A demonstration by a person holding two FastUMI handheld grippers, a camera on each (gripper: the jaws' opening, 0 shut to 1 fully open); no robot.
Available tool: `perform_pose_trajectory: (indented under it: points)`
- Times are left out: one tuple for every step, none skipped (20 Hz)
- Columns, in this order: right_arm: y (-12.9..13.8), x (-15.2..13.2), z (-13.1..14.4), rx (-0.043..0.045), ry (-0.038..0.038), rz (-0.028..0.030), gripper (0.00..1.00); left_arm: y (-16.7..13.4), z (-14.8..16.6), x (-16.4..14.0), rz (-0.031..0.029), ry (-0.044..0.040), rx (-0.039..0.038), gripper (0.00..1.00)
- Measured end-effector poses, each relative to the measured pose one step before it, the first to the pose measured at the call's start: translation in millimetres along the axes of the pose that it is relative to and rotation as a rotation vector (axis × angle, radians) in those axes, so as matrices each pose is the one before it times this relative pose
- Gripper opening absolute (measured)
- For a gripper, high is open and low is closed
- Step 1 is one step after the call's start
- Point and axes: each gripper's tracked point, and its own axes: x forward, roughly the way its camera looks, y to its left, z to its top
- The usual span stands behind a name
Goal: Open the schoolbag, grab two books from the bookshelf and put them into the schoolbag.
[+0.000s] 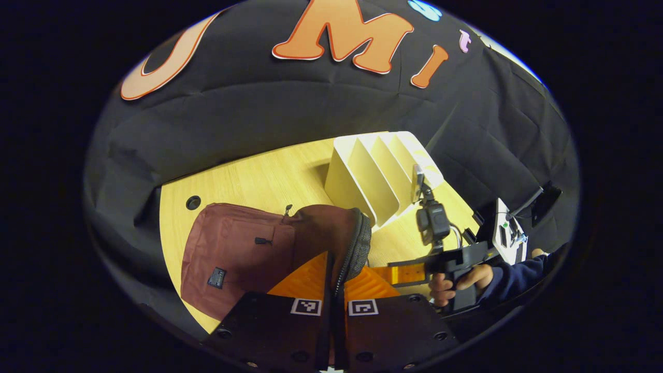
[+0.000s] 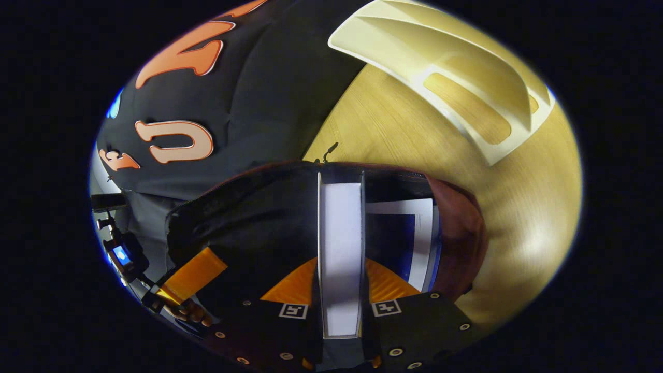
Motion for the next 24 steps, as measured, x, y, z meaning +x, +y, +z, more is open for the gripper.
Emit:
perform_pose_trajectory:
  points:
    - [-1.31, 6.14, -1.25, -0.0145, -0.0114, -0.00228, 0.3, -1.72, 0.35, 0.65, -0.00206, -0.00411, 0.00023, 0.05]
    - [-1.98, 3.96, -0.89, -0.02401, -0.01346, -0.00945, 0.3, -2.21, -1.56, 0.76, -0.0018, -0.00022, -0.00005, 0.05]
    - [-1.95, 5.44, -0.91, -0.01813, -0.00735, -0.00687, 0.31, -1.18, -0.29, -0.07, 0.00126, -0.00169, 0.00107, 0.05]
    - [0.7, 3.1, -1.08, -0.00651, -0.00301, -0.00345, 0.31, -1.66, 1.42, 1.34, -0.00119, -0.00035, -0.00077, 0.05]
    - [-0.97, 5.05, -1.46, -0.00129, 0.00077, -0.00568, 0.32, -0.76, -0.25, 1.04, -0.00066, -0.00046, -0.00313, 0.05]
    - [1.66, 4.84, -5.22, 0.00724, 0.01675, -0.00775, 0.33, -0.56, -1.65, 0.09, -0.00077, 0.00054, -0.00516, 0.05]
    - [-1.59, 3.67, -4.29, 0.00062, 0.01441, -0.01365, 0.33, 0.19, -1.0, -0.02, 0.00053, -0.00131, -0.00678, 0.05]
    - [-5.75, -1.62, -2.24, -0.00903, 0.00453, -0.04609, 0.38, 1.83, -2.43, 0.54, 0.00319, -0.00073, -0.0081, 0.05]
    - [-11.16, -2.36, 2.47, -0.02377, -0.00446, -0.06093, 0.42, 2.38, -0.69, 1.65, 0.00619, -0.00178, -0.00459, 0.05]
    - [-10.23, -0.85, -1.54, -0.0303, -0.0045, -0.0433, 0.54, 1.54, -2.45, 3.05, -0.00388, -0.00196, -0.00799, 0.05]
    - [-11.6, -2.62, -1.83, -0.0309, 0.00669, -0.05051, 0.72, -1.41, -2.32, 1.66, -0.00884, -0.00156, -0.01596, 0.05]
    - [-5.91, -2.22, 0.53, -0.01421, 0.00322, -0.01814, 0.63, 0.42, -2.82, 1.75, -0.00287, -0.00046, -0.0132, 0.05]
    - [-0.83, -5.36, 2.74, -0.00975, 0.0009, 0.004, 0.5, -0.15, -1.88, 2.3, 0.00304, -0.00148, -0.00812, 0.05]
    - [-1.16, -6.89, 1.54, -0.00539, -0.00308, 0.0013, 0.76, 0.44, -0.12, 1.97, 0.00366, -0.00426, -0.00331, 0.05]
    - [-2.32, -8.24, 1.16, -0.00488, 0.00032, -0.00017, 0.81, 0.0, -0.92, 1.3, 0.01527, 0.00162, -0.00328, 0.05]
    - [-3.89, -8.51, 1.99, -0.00917, -0.00391, -0.0076, 0.84, 0.43, -2.22, 2.41, 0.01158, 0.00546, -0.00373, 0.05]
    - [-5.68, -7.72, 6.18, -0.01544, -0.0158, -0.00932, 0.86, -2.88, -0.31, 2.2, 0.00855, 0.00378, -0.00194, 0.05]
    - [-5.62, -7.87, 7.46, -0.01453, -0.01789, -0.01174, 0.91, -3.99, -1.3, 2.32, 0.0091, 0.00517, 0.00153, 0.05]
    - [-5.03, -8.43, 7.18, -0.01288, -0.0158, -0.00552, 0.92, -4.76, -1.72, 2.84, 0.00705, 0.00589, 0.00731, 0.06]
    - [-5.46, -9.0, 4.85, -0.01404, -0.01367, -0.00589, 0.92, -3.48, -2.56, 2.59, 0.00634, 0.00535, 0.00617, 0.08]
    - [-6.82, -9.48, 7.05, -0.01208, -0.01184, -0.00665, 0.93, -5.98, -0.98, 4.89, 0.00911, 0.00449, 0.00204, 0.1]
    - [-7.29, -8.61, 4.99, -0.01107, -0.00448, -0.00809, 0.93, -5.97, -1.79, 1.39, 0.00557, 0.00651, -0.00555, 0.18]
    - [-9.56, -9.79, 5.12, -0.00921, -0.00484, -0.01154, 0.93, -3.76, -2.9, 3.96, 0.01332, 0.00512, -0.0108, 0.24]
    - [-10.03, -10.56, 8.66, -0.00828, -0.01815, -0.01406, 0.94, -6.24, -3.06, 3.16, 0.00093, 0.00599, -0.011, 0.37]
